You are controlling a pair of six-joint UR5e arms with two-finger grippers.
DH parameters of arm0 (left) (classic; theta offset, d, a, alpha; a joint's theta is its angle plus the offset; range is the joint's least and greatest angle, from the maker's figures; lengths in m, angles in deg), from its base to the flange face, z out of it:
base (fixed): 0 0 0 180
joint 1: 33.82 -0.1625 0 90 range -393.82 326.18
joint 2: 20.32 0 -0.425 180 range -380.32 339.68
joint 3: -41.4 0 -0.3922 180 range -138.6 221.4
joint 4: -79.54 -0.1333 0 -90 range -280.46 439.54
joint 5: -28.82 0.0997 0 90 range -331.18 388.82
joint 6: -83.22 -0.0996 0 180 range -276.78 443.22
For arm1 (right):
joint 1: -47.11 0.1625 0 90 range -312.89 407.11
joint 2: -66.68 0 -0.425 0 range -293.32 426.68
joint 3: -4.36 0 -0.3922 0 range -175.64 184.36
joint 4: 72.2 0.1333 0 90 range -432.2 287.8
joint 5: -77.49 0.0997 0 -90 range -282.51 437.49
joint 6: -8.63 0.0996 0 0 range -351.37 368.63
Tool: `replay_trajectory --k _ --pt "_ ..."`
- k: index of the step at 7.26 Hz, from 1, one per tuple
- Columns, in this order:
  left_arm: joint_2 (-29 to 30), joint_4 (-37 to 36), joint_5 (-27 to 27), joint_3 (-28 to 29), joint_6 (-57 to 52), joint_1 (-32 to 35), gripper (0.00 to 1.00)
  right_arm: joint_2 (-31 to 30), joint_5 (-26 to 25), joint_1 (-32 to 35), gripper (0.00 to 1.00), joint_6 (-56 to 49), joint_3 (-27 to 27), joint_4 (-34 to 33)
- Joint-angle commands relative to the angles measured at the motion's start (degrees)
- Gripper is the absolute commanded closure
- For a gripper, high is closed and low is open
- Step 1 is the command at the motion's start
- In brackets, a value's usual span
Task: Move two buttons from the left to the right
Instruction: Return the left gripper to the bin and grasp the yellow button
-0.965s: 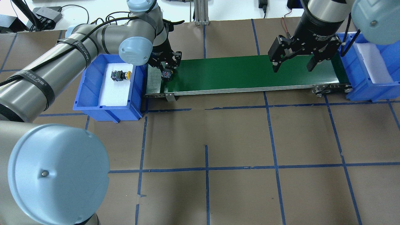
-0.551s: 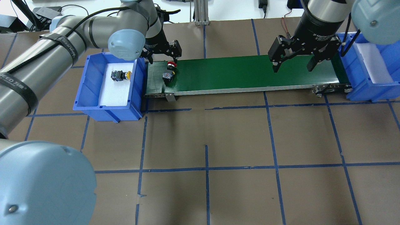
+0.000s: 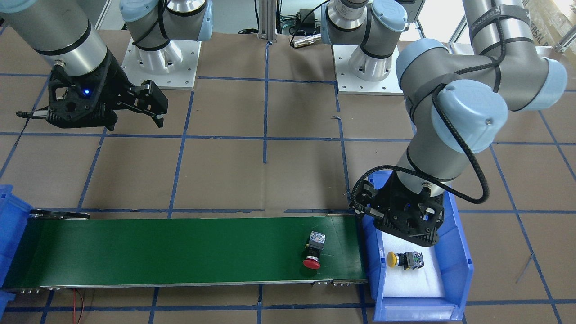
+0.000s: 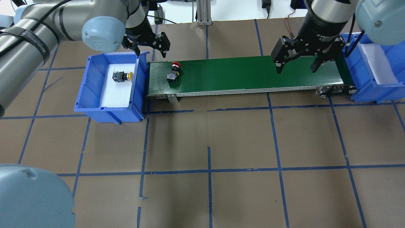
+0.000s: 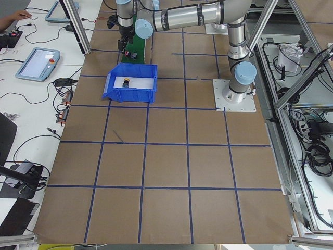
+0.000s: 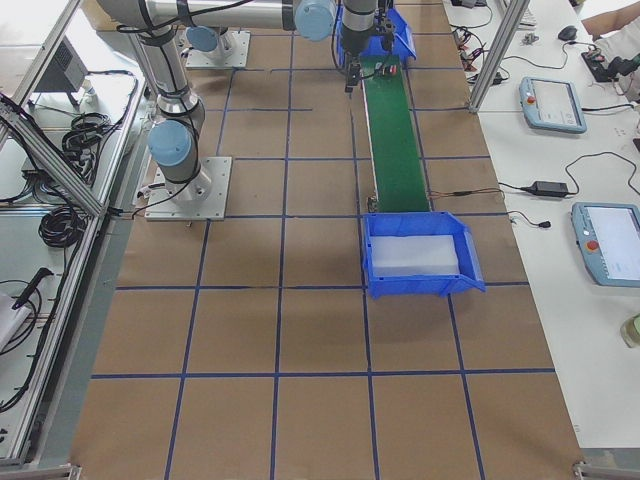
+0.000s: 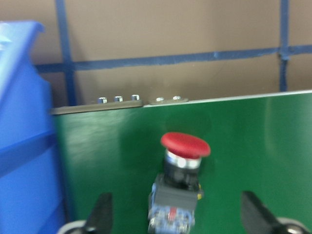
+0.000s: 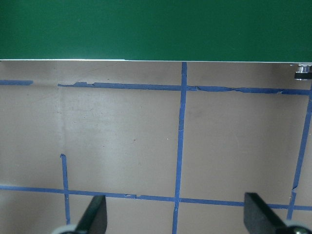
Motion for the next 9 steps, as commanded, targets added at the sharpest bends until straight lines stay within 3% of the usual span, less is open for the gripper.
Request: replay_trajectory --k 1,3,5,9 --pt "0.40 -0.04 -0.25 -0.05 -27.23 -5.06 0.00 0.00 0.00 0.08 0.00 -0.03 0.16 0.00" --pt "1.46 -0.99 0.09 -3.37 -46.94 -7.98 0.00 0.00 0.09 0.08 0.00 -0.03 0.16 0.00" --pt "5.83 -6.94 0.01 -6.11 -60.87 -8.86 0.00 0.00 0.09 0.08 0.00 -0.03 0.07 0.00" --pt "13.93 -13.48 1.41 -5.59 -65.68 -8.78 0.03 0.00 0.09 0.08 0.00 -0.03 0.07 0.00"
